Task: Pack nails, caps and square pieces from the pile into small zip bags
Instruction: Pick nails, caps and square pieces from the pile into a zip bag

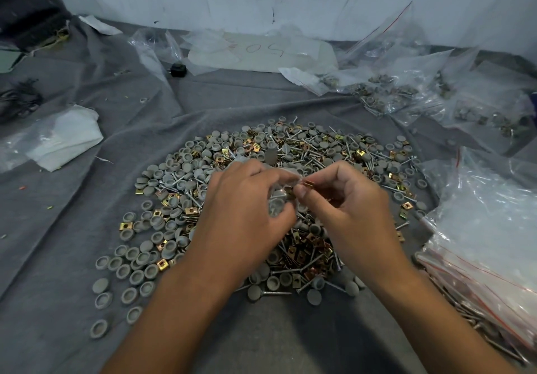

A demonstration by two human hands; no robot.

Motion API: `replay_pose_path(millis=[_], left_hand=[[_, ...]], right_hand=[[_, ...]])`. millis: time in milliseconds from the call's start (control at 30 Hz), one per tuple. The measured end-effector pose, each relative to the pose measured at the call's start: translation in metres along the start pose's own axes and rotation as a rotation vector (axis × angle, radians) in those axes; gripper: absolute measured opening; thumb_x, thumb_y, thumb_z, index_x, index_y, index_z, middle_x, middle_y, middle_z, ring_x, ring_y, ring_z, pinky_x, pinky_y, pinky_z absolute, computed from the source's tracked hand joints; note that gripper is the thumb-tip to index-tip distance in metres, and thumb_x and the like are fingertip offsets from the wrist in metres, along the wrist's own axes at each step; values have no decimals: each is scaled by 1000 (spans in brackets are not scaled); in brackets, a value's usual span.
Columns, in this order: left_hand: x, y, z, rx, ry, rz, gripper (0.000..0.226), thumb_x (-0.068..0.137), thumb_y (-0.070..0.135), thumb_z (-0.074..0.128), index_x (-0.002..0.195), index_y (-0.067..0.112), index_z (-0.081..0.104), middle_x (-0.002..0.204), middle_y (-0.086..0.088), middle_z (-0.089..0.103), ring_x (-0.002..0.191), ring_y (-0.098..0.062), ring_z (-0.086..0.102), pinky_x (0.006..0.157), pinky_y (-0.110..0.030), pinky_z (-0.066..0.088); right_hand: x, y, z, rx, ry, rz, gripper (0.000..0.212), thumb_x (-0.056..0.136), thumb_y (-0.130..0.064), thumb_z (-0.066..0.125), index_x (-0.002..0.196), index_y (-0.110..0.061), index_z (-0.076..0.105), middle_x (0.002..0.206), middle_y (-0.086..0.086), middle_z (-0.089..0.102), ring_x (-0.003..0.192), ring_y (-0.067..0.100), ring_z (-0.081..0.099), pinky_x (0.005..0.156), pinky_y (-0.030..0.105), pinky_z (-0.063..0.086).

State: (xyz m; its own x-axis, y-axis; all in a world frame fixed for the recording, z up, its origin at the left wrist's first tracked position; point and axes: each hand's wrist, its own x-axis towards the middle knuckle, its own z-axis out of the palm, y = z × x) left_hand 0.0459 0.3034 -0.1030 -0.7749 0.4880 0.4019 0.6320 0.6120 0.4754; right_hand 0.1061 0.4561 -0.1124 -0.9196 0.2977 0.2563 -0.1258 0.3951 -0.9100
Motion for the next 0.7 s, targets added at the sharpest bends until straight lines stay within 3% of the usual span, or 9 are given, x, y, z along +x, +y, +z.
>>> replay_pose_path(millis=[167,333,533,700], left_hand=[[0,0,0,14,7,-2,32,85,46,62,115,39,67,79,32,33,80,5,33,82,-26,26],[0,1,-1,4,28,-3,28,84,49,62,109,39,68,78,31,32,83,15,36,80,-28,26],[1,0,-1,28,17,-1,32,85,52,59,113,40,68,77,32,30,82,15,34,83,-28,25],[1,-1,-1,51,3,0,33,89,47,58,120,40,65,79,32,31,79,4,34,82,-26,24]], right_hand=[[3,-1,3,82,48,55,11,87,-23,77,87,-28,68,82,-8,74,74,8,70,61,17,51],[2,0,2,134,41,102,10,88,-25,77,87,-27,67,84,-5,74,76,9,70,62,21,53],[2,-1,1,105,60,113,10,88,-26,77,89,-25,67,84,-5,73,77,9,70,64,26,56],[-1,-3,3,57,75,63,9,86,-23,78,88,-26,70,83,-10,75,78,7,72,66,20,56]])
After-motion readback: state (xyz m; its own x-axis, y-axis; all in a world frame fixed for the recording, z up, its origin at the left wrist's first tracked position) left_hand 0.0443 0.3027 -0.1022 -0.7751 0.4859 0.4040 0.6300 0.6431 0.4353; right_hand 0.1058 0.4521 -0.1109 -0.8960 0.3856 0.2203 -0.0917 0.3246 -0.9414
